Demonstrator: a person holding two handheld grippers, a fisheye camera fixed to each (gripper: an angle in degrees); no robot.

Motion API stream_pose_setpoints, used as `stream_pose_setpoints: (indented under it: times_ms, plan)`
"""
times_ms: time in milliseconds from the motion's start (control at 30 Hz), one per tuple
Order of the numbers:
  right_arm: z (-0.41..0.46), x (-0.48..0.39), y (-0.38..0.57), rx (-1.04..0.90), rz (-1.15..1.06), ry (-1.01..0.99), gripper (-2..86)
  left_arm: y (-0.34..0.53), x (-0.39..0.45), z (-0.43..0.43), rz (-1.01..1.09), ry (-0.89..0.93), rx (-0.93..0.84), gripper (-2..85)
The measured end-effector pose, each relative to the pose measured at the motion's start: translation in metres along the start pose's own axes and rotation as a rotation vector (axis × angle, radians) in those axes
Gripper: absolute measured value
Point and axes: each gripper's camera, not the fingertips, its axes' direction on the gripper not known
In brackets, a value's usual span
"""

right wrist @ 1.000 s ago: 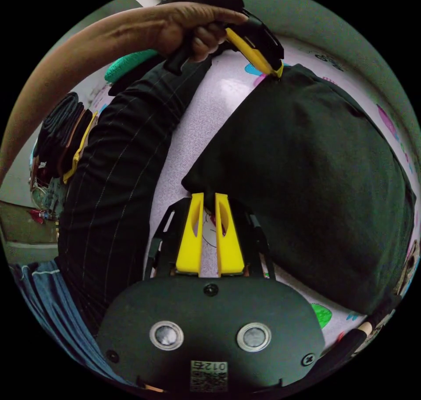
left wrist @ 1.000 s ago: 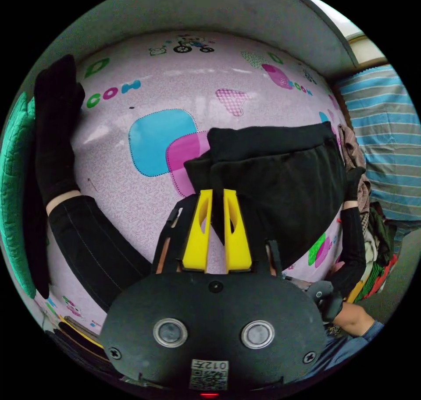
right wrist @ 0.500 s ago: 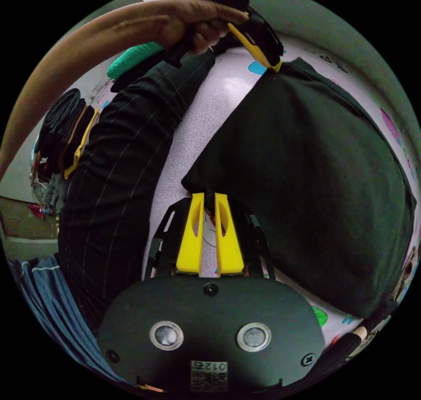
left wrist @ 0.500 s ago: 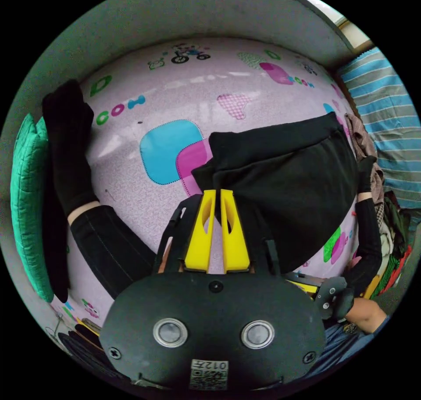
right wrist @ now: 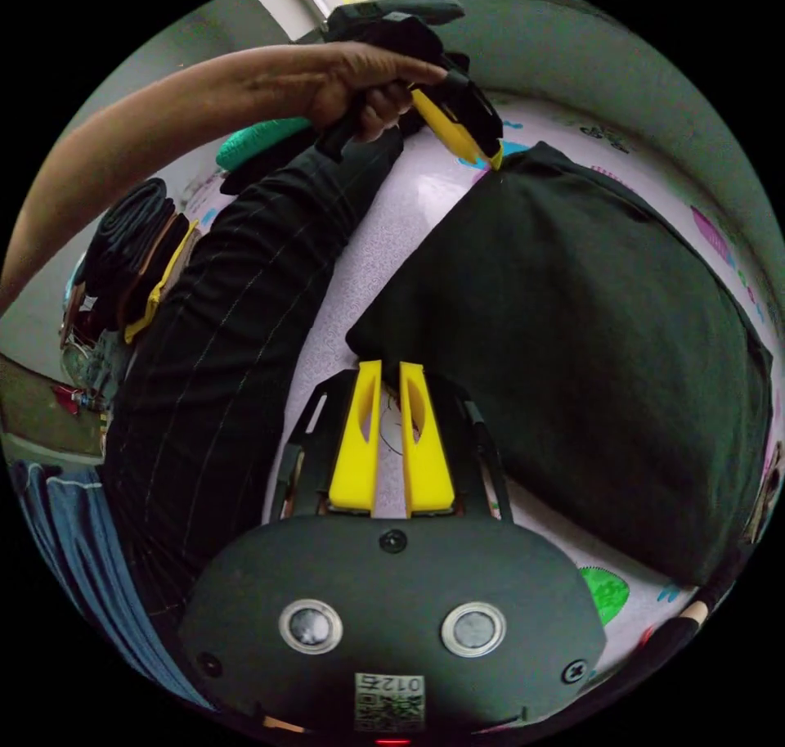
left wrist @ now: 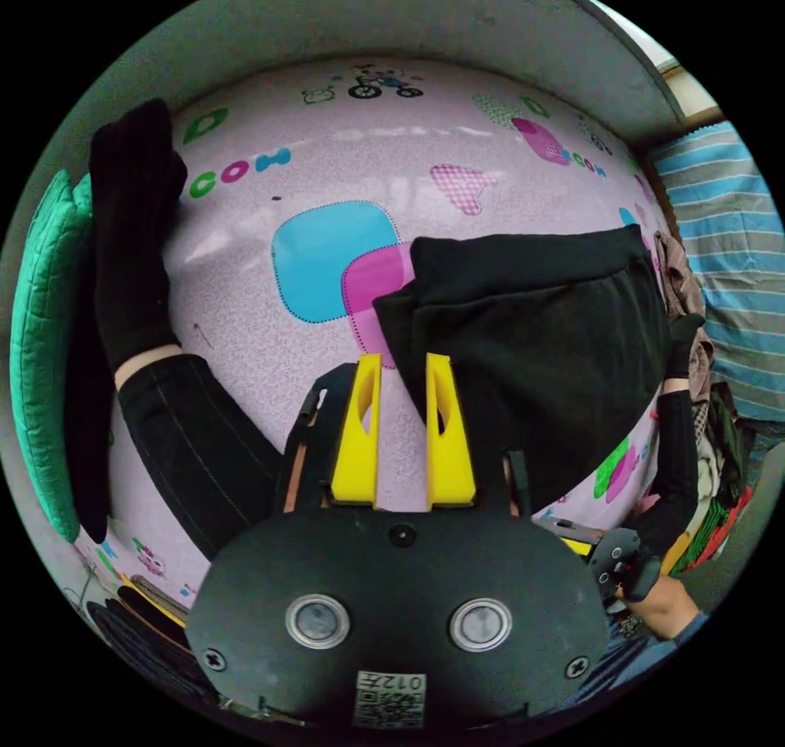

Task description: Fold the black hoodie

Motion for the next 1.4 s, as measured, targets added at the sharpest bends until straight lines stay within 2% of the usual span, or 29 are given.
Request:
stream_pose_setpoints:
  times_ms: [200,333,467,667,800,900,1033,1233,1400]
  plan:
    - [-0.008,-0.027,-0.001,0.065,-0.071,0.069,4.8,-0.004,-0.033,0.01,-0.064,0.129,-0.038,12.0]
    - [-0.007,-0.039,-0.024,0.054,-0.102,0.081,6.8,-0.01,-0.043,0.018,-0.076,0.126,-0.045,13.3]
    - [0.007,-0.041,-0.052,-0.071,-0.103,0.045,9.0,-0.015,-0.053,0.022,-0.087,0.14,-0.027,13.9]
    - [0.019,-0.05,-0.097,-0.272,-0.121,0.101,10.3,-0.023,-0.061,0.03,-0.063,0.119,-0.043,14.0]
    - [0.023,-0.056,-0.113,-0.345,-0.158,0.069,11.1,-0.025,-0.072,0.028,-0.062,0.134,-0.039,14.0]
    - [0.028,-0.058,-0.125,-0.381,-0.157,0.153,8.6,-0.024,-0.08,0.028,-0.063,0.147,-0.03,13.7]
    - [0.035,-0.059,-0.139,-0.443,-0.192,0.169,8.5,-0.027,-0.081,0.032,-0.045,0.148,-0.035,12.7]
    - [0.037,-0.053,-0.141,-0.429,-0.221,0.176,8.1,-0.028,-0.081,0.034,-0.012,0.133,-0.03,11.7]
    - [0.036,-0.04,-0.137,-0.396,-0.206,0.161,8.1,-0.019,-0.112,0.038,-0.066,0.278,-0.021,12.4]
